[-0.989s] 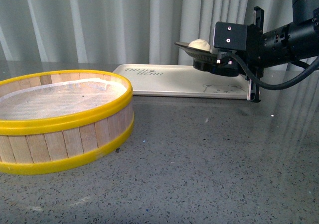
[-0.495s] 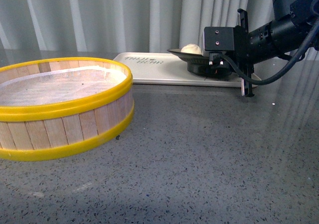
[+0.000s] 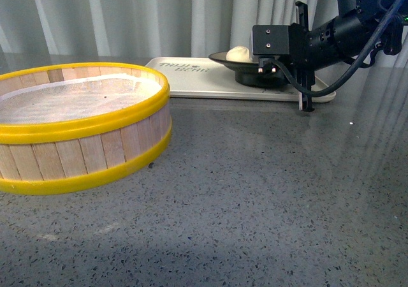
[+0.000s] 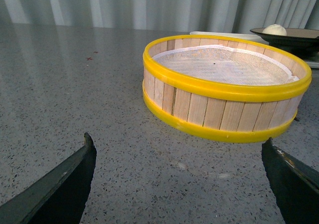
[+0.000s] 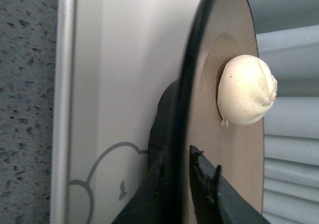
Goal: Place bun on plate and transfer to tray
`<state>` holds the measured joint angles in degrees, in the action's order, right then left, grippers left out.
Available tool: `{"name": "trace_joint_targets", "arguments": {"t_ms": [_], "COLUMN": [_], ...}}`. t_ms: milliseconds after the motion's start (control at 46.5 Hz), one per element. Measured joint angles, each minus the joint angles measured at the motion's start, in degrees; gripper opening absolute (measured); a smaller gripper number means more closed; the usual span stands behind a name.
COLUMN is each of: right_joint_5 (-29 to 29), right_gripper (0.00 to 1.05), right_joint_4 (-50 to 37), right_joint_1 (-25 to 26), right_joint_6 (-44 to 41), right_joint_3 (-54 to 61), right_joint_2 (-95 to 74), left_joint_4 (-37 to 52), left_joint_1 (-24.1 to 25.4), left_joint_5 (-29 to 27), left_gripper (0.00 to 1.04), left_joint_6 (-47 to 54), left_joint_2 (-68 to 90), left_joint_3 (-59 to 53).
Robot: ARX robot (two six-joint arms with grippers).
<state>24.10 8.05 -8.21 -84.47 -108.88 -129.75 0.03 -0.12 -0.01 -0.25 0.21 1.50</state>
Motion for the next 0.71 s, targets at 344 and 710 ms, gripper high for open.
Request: {"name": "trace_joint_targets", "arguments": {"t_ms": [344,710], "right_joint_5": [0.8,-1.4], "right_gripper": [0.76,0.96], "right_joint_4": [-4.0,-16.7], "right_joint_1": [-0.9,-1.6], "right_joint_6": [4.1,25.4], "right_joint_3": [8.3,19.4], "right_joint_2": [5.5,17.5], "left_joint_4": [0.0,0.0], "left_joint_1": [0.0,0.0], "left_joint_5": [0.0,0.0], "left_gripper": [0.98,0.98], "left_joint_6": [0.0,0.0], "left_joint_2": [0.0,0.0], "left_joint_3": [0.0,0.0]}}
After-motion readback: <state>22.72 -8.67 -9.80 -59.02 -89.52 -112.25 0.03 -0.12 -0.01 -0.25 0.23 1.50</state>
